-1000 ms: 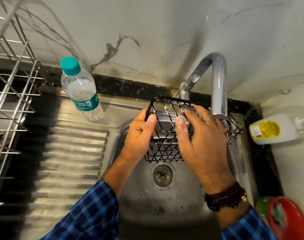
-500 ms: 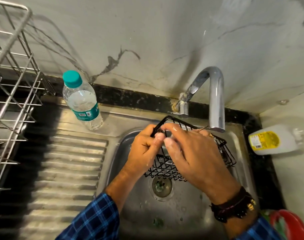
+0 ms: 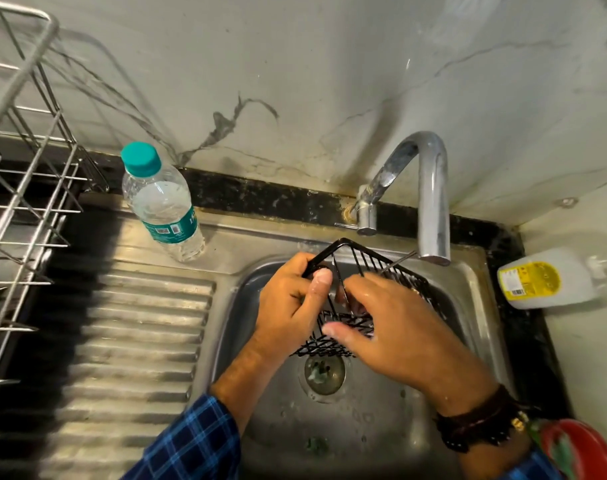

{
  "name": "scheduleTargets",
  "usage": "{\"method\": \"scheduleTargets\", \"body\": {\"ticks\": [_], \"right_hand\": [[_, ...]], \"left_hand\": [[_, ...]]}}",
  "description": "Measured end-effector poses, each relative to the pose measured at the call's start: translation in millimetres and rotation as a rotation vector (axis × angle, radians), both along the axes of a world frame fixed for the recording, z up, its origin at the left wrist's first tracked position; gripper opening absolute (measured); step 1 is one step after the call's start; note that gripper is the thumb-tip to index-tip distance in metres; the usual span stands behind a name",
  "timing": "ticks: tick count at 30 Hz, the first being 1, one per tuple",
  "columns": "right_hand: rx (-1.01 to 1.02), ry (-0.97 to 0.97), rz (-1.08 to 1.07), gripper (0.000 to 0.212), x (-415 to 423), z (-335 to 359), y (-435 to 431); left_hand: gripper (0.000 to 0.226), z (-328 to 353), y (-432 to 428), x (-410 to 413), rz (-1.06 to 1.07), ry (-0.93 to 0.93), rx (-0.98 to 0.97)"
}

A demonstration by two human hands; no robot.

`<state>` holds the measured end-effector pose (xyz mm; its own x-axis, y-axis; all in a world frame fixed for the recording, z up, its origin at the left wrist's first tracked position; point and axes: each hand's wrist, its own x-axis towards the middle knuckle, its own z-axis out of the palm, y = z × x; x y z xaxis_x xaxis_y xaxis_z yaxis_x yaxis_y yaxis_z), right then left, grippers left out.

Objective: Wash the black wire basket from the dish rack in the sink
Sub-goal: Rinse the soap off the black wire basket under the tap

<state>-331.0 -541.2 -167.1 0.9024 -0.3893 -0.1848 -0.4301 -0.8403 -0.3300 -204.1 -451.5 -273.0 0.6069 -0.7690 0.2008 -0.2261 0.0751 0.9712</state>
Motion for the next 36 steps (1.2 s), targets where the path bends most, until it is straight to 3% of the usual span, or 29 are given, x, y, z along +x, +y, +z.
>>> {"method": "scheduleTargets", "body": {"ticks": [2, 4, 6, 8, 12, 14, 16, 18, 22, 25, 30, 36], "right_hand": [[0.032, 0.038, -0.019, 0.032, -8, 2, -5], [0.030, -0.075, -0.047, 0.033, -13, 4, -9], [-0.085, -0.168, -0.018, 0.031, -15, 4, -8], [-0.213, -0.160, 0.067, 0.028, -13, 3, 0], [-0.308, -0.095, 0.207, 0.033, -9, -5, 22], [-0.280, -0.141, 0.216, 0.027, -10, -11, 27], [-0.166, -0.258, 0.168, 0.034, -13, -16, 33], [-0.175, -0.303, 0.071, 0.044, -17, -21, 35], [-0.275, 0.025, -0.237, 0.063, -24, -13, 6], [-0.228, 0.116, -0.250, 0.071, -19, -13, 3], [-0.283, 0.007, -0.024, 0.058, -11, -12, 16], [-0.378, -0.136, -0.125, 0.058, -23, -14, 13]], "left_hand": [[0.052, 11, -1, 2, -0.040, -0.041, -0.014], [0.033, 27, -6, 2, -0.092, -0.039, -0.051], [0.022, 38, -10, 0, -0.076, 0.108, -0.071], [0.030, 42, -13, -1, -0.023, 0.201, -0.042], [0.028, 44, -8, 6, -0.064, 0.139, 0.028], [0.040, 42, -5, 14, -0.049, 0.213, -0.021], [0.051, 39, -1, 19, -0.020, 0.286, -0.063], [0.053, 34, 10, 23, 0.003, 0.379, -0.075], [0.073, 26, 35, 24, 0.122, 0.579, -0.085], [0.076, 28, 32, 20, 0.240, 0.647, -0.114], [0.061, 30, 22, 22, 0.333, 0.763, -0.159], [0.039, 38, 7, 36, 0.168, 0.687, -0.076]]}}
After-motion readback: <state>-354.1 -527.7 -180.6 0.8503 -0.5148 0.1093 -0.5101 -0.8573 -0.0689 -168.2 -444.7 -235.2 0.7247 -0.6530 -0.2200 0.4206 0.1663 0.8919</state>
